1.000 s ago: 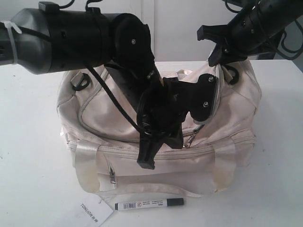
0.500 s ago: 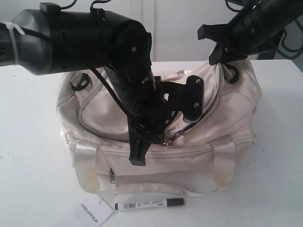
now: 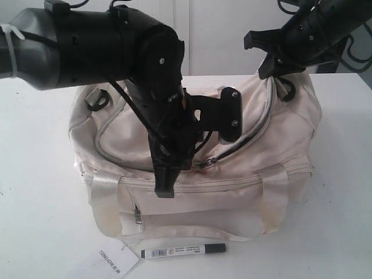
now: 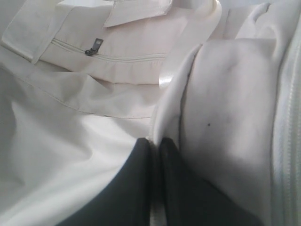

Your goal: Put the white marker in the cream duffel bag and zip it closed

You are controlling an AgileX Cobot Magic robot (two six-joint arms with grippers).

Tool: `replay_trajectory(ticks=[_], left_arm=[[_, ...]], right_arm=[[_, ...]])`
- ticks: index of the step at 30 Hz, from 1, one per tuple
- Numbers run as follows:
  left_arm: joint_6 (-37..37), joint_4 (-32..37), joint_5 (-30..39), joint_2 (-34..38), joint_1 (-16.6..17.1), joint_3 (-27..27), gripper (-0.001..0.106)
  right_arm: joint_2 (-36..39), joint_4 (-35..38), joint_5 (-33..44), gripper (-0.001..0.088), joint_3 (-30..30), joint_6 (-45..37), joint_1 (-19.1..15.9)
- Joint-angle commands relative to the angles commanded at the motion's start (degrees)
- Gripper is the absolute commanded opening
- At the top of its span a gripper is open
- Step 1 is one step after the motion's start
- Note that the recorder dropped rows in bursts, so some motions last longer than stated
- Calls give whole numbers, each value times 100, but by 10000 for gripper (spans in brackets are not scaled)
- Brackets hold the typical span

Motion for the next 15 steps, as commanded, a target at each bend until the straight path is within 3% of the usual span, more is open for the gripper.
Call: replay_trajectory(ticks=[15], left_arm=[[-105, 11, -644, -804, 0, 0, 0]], right_arm=[[0, -40, 217, 0, 0, 21, 0]])
